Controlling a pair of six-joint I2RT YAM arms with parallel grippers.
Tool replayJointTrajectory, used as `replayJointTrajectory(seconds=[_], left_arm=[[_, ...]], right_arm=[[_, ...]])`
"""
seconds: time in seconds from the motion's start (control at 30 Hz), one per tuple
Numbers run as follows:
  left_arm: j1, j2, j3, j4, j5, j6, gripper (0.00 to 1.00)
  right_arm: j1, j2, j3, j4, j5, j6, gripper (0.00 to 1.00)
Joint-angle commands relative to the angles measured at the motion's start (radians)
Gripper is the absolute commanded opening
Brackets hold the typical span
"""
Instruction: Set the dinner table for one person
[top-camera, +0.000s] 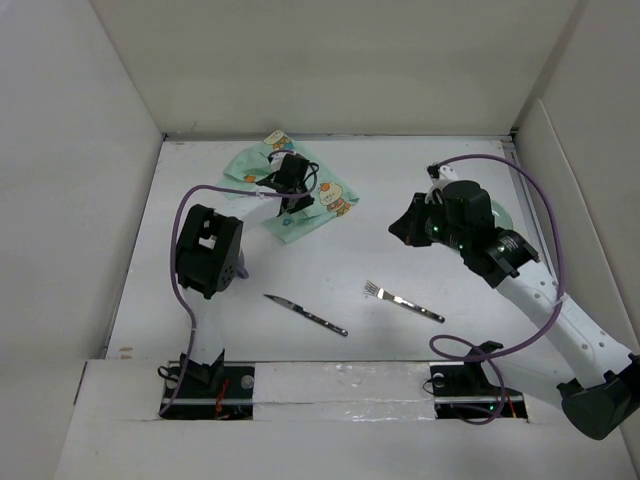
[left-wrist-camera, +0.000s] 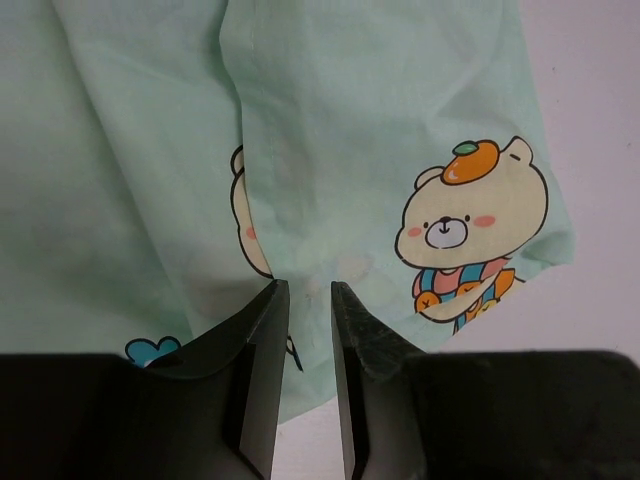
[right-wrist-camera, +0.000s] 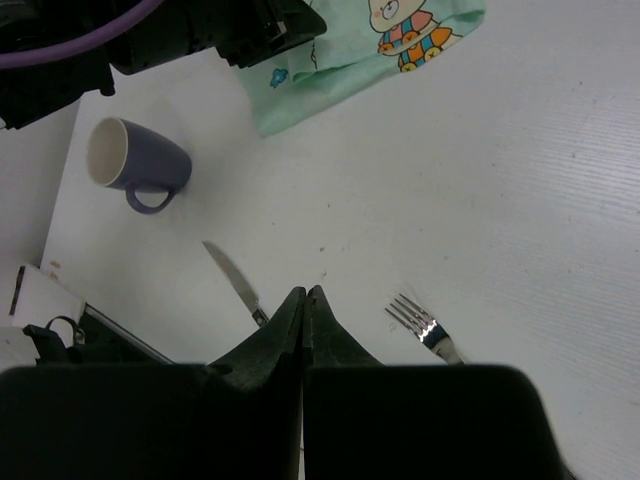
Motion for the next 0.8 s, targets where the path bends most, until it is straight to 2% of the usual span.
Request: replayJointTrajectory(seconds=[0.0, 0.43, 0.63, 0.77], left_arm=[[0.0, -0.021, 0.005, -0.002, -0.026, -0.026, 0.22], [0.0, 0.011, -0.024, -0.002, -0.003, -0.045, 0.31], [-0.009, 0.019, -0.013, -0.049, -0.013, -0.039, 0.37], [-0.022, 0.027, -0.001, -0.076, -0.033, -0.045, 0.38]], right_arm=[[0.01, -0.013, -0.007, 0.002, 0.018, 0.006, 0.01], [0.01, 0.001, -0.012, 0.012, 0.015, 0.004, 0.04], [0.01, 0.0, -0.024, 0.015, 0.018, 0.006, 0.04], [0.01, 0.003, -0.024, 0.021, 0.015, 0.004, 0.04]])
